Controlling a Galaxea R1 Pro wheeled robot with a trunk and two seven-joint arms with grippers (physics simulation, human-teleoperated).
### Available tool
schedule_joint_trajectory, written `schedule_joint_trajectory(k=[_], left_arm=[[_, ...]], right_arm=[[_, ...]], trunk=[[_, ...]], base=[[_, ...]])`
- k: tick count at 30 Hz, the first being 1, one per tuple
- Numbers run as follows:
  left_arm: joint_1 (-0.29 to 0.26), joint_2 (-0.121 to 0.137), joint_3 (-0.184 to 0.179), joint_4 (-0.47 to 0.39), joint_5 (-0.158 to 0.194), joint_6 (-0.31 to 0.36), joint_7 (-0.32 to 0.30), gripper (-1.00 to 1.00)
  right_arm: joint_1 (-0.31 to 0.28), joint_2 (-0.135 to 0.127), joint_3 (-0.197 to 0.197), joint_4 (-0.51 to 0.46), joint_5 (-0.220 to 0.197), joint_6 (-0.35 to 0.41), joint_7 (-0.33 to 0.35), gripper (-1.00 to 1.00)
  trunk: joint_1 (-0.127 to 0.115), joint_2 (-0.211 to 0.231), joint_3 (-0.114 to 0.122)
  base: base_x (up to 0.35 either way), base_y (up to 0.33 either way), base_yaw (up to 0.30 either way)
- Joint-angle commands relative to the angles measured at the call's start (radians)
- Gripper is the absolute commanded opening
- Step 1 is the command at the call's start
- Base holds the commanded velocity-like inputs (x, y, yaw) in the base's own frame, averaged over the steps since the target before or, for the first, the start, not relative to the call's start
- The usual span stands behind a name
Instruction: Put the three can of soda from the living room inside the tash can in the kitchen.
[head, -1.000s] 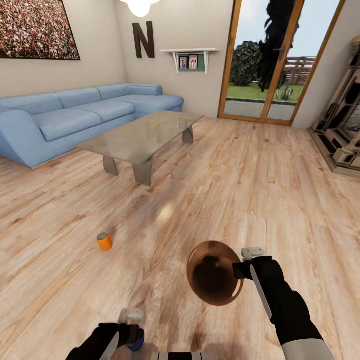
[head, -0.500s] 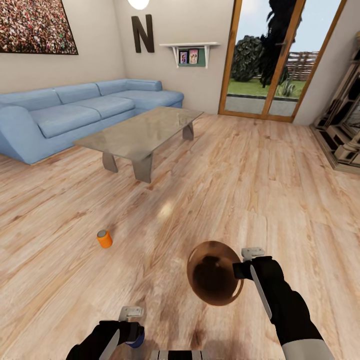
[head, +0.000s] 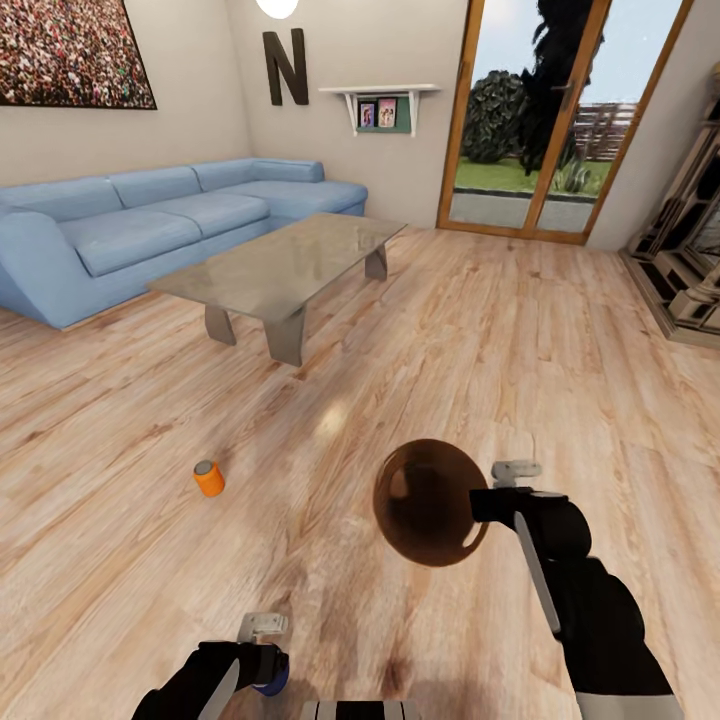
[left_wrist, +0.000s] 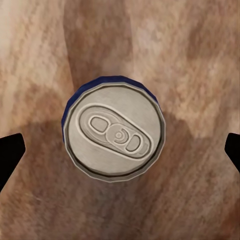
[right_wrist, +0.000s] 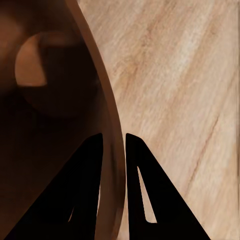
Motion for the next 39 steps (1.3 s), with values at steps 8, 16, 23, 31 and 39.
schedule_joint_trajectory(k=[8, 16, 23, 31, 39], left_arm=[[0.0, 0.0, 0.0, 0.001, 0.0, -0.001, 0.0, 1.0], [0.0, 0.0, 0.0, -0.001, 0.0, -0.002, 0.0, 1.0], [0.0, 0.0, -0.001, -0.005, 0.0, -0.002, 0.001, 1.0], [-0.005, -0.001, -0.001, -0.009, 0.0, -0.001, 0.005, 1.0], [-0.02, -0.001, -0.001, -0.009, 0.001, 0.001, 0.006, 1.0]], right_arm=[[0.002, 0.011, 0.001, -0.024, -0.013, 0.0, 0.004, -1.0], [0.002, 0.02, 0.001, -0.027, -0.015, 0.0, 0.004, -1.0], [0.002, 0.021, 0.024, -0.027, -0.015, 0.0, 0.004, -1.0], [0.002, 0.022, 0.057, -0.027, -0.015, 0.0, 0.005, -1.0], [0.002, 0.021, 0.062, -0.028, -0.015, 0.0, 0.005, -1.0]], trunk=[[0.0, 0.0, 0.0], [0.002, -0.001, -0.015], [0.003, -0.001, -0.023], [0.003, -0.001, -0.023], [0.003, -0.001, -0.023]], base=[[0.0, 0.0, 0.0], [0.0, 0.0, 0.0], [0.0, 0.0, 0.0], [0.0, 0.0, 0.0], [0.0, 0.0, 0.0]])
